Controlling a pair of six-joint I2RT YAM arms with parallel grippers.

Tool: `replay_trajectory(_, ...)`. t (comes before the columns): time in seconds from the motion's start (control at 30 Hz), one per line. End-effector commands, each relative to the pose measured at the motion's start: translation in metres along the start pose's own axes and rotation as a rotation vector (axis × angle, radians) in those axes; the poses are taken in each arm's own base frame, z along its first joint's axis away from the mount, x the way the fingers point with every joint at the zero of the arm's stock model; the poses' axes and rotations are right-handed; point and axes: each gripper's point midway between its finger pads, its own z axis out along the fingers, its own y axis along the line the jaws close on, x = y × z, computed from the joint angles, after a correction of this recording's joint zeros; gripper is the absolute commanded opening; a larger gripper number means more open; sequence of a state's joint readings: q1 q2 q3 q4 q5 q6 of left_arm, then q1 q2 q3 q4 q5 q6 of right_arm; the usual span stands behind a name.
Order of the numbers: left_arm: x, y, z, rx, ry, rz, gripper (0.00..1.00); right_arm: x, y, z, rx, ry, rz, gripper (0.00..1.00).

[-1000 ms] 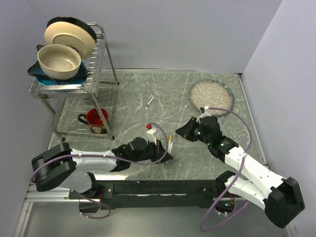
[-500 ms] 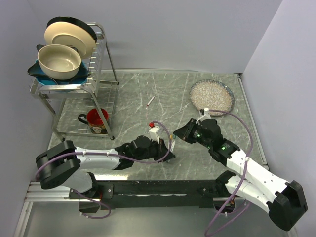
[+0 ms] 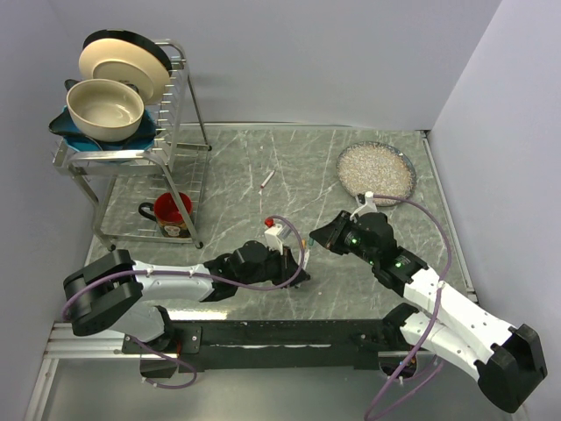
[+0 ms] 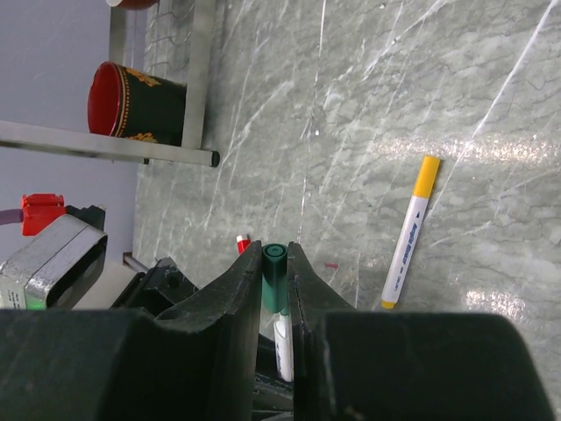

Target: Insert the pens into the pen caps

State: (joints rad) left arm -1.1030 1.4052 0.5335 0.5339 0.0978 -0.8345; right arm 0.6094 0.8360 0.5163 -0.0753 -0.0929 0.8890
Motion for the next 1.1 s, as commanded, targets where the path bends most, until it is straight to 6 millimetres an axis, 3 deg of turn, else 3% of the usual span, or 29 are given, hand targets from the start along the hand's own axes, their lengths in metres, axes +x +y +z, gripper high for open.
replay_trajectory(0.0,-0.024,-0.018,0.0,0.033,-0.068,0.029,0.01,-0.001,0.007,-0.003,-0.022,-0.017,-0.013,0.0)
replay_trajectory(0.27,-0.026,-0.018,-0.001,0.037,-0.076,0.032,0.01,0.017,-0.006,-0.003,0.004,0.008,-0.016,0.0)
replay_trajectory(0.47,-0.027,-0.02,-0.004,0.042,-0.08,0.033,0.01,0.019,-0.008,-0.003,0.01,0.005,-0.022,0.0)
replay_trajectory(0.83,-0.024,-0.02,-0.008,0.049,-0.075,0.022,0.01,-0.006,0.014,-0.009,-0.008,-0.059,-0.036,0.0)
replay_trajectory(1.07,-0.022,-0.02,-0.008,0.052,-0.069,0.021,0.01,-0.009,0.019,-0.004,-0.009,-0.058,-0.035,0.0)
